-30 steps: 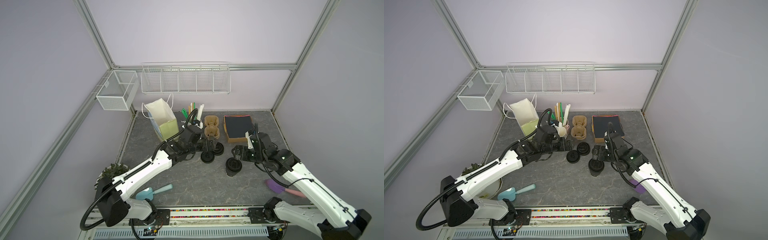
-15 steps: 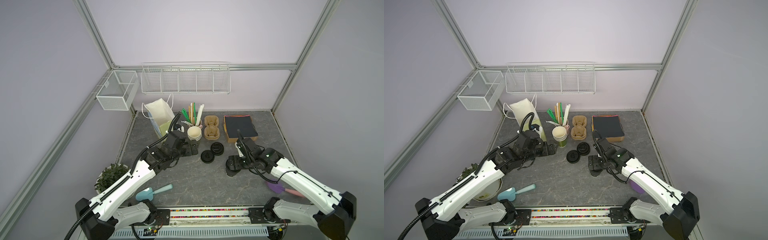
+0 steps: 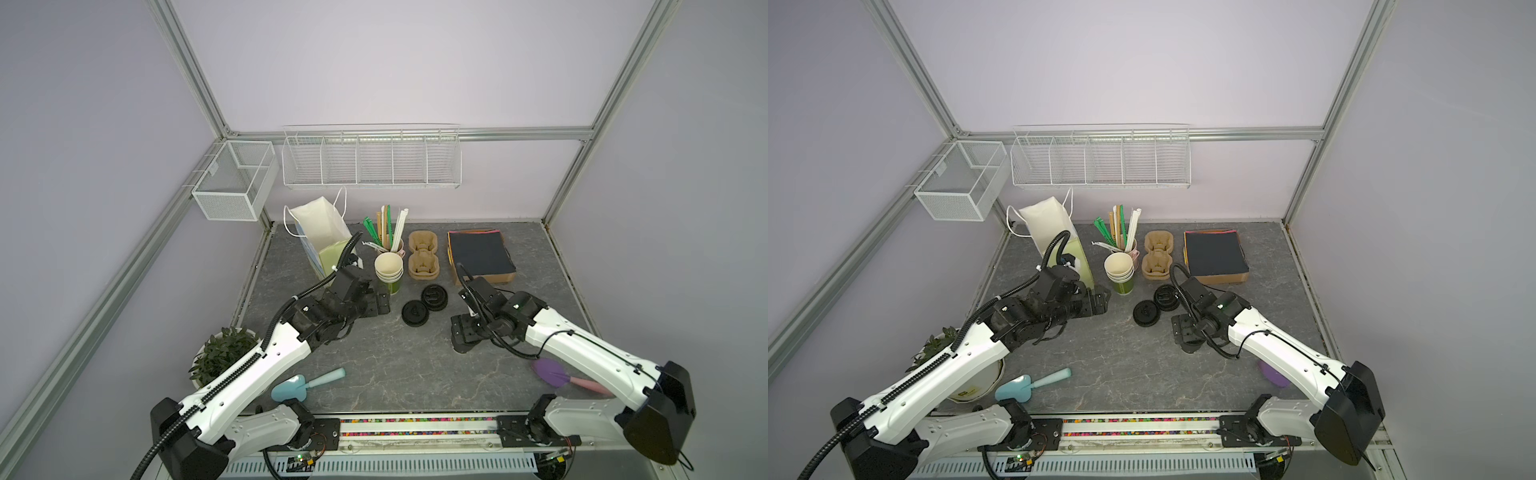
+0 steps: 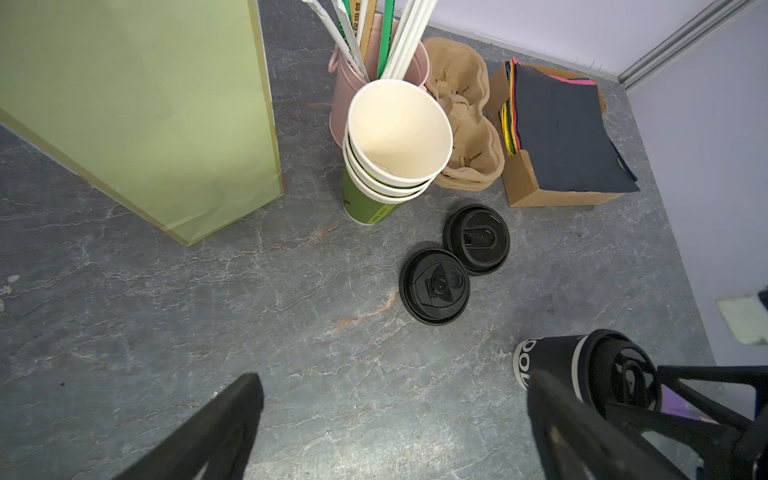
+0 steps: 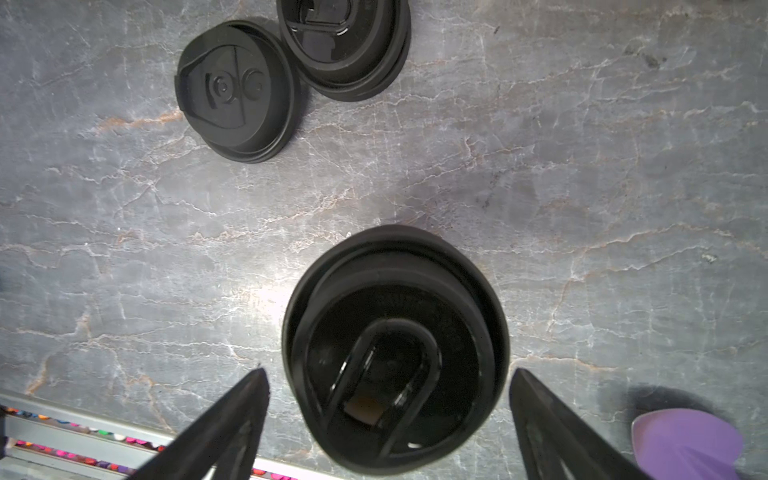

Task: Pack the takeout coffee
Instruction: 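Open the right gripper and lift it off the lidded cup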

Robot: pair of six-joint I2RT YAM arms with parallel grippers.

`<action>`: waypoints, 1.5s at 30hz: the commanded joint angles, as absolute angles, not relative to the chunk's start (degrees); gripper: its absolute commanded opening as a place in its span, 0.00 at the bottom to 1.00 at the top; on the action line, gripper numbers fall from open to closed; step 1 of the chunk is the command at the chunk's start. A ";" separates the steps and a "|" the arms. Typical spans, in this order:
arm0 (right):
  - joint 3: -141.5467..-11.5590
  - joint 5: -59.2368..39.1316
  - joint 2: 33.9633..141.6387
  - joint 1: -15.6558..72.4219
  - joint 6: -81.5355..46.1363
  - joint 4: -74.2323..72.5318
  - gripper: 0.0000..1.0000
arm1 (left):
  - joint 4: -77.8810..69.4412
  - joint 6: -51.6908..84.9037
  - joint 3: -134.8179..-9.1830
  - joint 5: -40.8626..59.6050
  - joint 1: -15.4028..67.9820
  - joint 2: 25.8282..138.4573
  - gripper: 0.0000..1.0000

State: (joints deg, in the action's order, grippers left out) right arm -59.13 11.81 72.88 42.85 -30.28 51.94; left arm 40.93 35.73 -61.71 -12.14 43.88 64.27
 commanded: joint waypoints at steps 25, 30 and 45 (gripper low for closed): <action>-61.68 22.03 71.40 41.15 -28.34 56.53 0.71 | 42.84 33.95 -62.62 -13.63 43.15 64.23 0.99; -62.21 20.66 68.07 31.91 -25.60 55.71 0.71 | 45.46 32.02 -67.49 -13.45 43.15 66.19 0.99; -70.03 12.48 75.86 -1.41 -24.73 47.78 0.69 | 49.03 28.19 -78.27 -8.05 39.61 75.55 0.99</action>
